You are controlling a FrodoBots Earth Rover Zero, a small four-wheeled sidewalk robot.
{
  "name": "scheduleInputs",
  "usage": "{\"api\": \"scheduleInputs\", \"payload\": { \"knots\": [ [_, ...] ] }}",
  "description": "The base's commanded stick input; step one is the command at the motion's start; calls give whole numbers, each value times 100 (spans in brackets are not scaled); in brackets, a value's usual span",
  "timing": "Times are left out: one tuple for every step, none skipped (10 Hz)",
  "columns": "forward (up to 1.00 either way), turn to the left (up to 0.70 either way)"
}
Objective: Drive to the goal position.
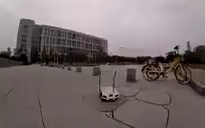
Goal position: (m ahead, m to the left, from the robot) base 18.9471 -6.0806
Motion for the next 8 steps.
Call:
{"api": "scheduleInputs", "payload": {
  "knots": [
    [100, -27],
    [100, -27],
    [100, -17],
    [100, 0],
    [100, 0],
    [100, 0],
    [100, -5],
    [100, -24]
  ]
}}
